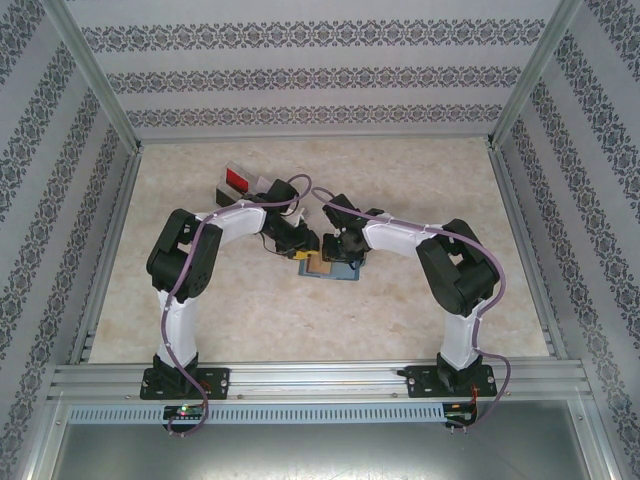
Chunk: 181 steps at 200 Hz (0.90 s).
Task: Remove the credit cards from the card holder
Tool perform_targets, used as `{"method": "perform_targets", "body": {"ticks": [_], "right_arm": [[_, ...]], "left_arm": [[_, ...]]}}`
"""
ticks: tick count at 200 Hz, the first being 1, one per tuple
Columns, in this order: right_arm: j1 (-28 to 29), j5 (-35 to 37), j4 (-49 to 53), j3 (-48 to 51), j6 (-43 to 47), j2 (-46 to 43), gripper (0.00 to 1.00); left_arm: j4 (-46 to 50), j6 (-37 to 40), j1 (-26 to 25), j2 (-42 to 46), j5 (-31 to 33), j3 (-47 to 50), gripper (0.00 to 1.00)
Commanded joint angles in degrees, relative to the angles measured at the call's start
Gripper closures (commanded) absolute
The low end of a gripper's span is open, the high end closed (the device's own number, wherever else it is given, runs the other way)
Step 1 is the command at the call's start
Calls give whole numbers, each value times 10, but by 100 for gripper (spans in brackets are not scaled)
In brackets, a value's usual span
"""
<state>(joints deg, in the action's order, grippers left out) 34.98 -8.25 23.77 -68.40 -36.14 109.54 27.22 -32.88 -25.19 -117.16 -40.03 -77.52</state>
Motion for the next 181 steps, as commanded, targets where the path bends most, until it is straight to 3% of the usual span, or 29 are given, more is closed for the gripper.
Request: {"method": "perform_targets", "body": {"ticks": [1, 74, 127, 181], "right_arm": [[-7, 0, 0, 27, -6, 22, 73], [-16, -18, -23, 39, -1, -63, 68], [-31, 18, -56, 87, -12, -173, 57], [-62, 48, -80, 147, -9, -261, 48]], "left_arm": [[19, 23, -14, -21, -2, -4, 68], [-8, 15, -14, -2, -37, -1, 76], [-84, -31, -30, 26, -95, 17, 65], [-135, -75, -58, 26, -110, -5, 50]]}}
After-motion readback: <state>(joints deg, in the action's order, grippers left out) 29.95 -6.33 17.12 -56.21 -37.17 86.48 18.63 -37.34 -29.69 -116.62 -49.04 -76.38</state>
